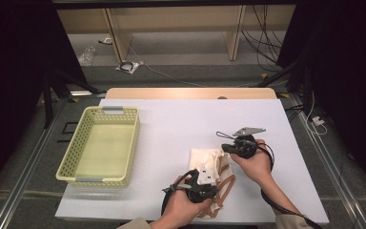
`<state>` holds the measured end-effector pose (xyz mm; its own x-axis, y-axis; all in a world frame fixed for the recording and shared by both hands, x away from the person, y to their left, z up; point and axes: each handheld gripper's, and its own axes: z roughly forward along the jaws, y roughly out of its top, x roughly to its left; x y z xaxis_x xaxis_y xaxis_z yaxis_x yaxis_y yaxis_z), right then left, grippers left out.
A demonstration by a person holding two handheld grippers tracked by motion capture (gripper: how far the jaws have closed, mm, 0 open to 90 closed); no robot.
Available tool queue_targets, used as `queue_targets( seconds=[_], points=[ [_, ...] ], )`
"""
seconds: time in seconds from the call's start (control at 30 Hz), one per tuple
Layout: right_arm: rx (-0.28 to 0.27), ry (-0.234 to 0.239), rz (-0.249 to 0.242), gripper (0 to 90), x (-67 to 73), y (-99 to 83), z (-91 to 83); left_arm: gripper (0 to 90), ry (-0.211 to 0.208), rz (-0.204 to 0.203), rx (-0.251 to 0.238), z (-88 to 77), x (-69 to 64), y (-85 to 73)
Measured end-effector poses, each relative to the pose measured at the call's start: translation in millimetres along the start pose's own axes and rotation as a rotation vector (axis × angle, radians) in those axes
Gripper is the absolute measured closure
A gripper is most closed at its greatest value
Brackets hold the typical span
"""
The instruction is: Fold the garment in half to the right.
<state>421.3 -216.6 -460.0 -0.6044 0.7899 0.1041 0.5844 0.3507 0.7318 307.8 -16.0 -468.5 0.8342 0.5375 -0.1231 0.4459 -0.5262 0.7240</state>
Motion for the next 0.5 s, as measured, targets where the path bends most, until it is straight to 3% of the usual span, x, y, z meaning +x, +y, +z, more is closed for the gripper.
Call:
queue_targets(
  seconds=[0.2,0.37,0.5],
  points=[
    [0.014,0.001,0.004,90.0,-1.6,-2.7,0.8,82.4,-0.012,0.010,-0.009,1.6,-1.0,0.0],
    [0.022,-0.007,0.016,89.3,-4.0,-4.7,0.3,74.7,-0.052,0.034,-0.023,1.4,-4.9,1.8],
    [0.008,-0.024,0.029,85.1,-8.8,-5.2,-4.7,66.7,-0.063,0.029,-0.052,-4.8,-6.1,5.2]
  ],
)
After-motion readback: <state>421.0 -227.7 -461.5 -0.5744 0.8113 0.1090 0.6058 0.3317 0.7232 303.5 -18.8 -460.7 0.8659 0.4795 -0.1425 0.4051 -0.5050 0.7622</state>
